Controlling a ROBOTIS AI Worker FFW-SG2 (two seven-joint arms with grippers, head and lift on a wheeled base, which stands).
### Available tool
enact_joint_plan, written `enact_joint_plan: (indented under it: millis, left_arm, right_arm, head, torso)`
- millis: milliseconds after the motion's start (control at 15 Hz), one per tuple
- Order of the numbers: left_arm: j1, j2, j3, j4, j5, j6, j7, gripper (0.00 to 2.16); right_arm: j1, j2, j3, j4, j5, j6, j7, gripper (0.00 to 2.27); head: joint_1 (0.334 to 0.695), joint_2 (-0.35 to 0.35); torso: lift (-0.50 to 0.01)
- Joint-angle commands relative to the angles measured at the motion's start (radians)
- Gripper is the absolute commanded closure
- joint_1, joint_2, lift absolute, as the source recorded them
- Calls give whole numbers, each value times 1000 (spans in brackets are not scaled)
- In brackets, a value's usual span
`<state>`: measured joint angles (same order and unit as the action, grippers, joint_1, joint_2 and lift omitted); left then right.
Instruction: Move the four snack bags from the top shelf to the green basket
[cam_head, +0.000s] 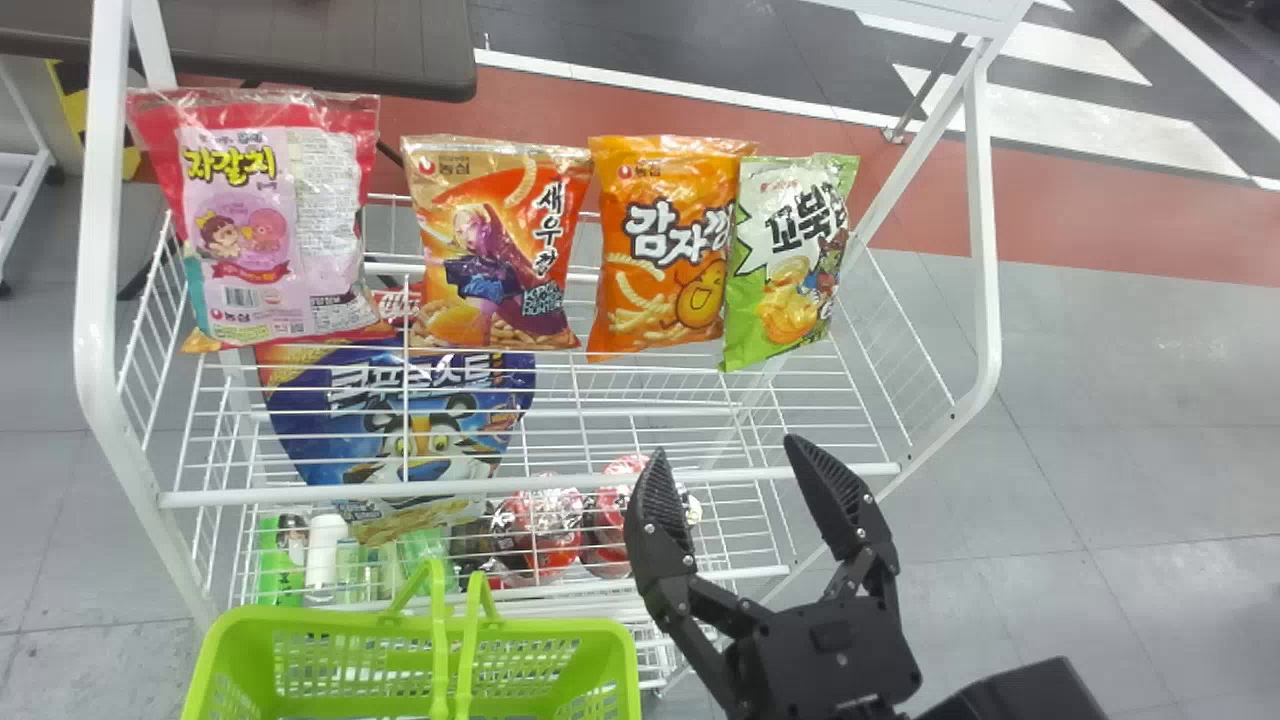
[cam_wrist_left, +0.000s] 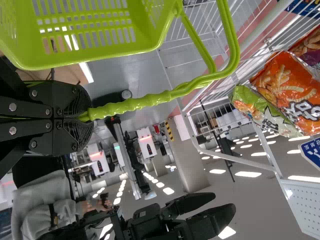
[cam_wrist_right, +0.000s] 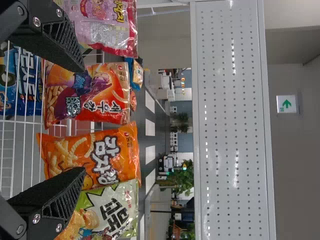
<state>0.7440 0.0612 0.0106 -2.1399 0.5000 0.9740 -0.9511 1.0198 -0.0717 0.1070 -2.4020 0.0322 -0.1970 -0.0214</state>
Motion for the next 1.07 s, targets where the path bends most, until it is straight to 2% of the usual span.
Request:
enact_joint_plan:
  millis: [0, 1000]
  left_arm:
    - [0, -1, -3, 0, 0, -2, -3, 1399]
    - [2, -4, 0, 8, 2, -11, -9, 1399]
  right_arm:
    - [2, -3, -1, 1, 0, 0, 0, 124]
    - [-7, -13, -3, 12, -2, 12, 0, 130]
  head:
    - [695, -350]
    - [695, -350]
  torso:
    - [0]
    - [0]
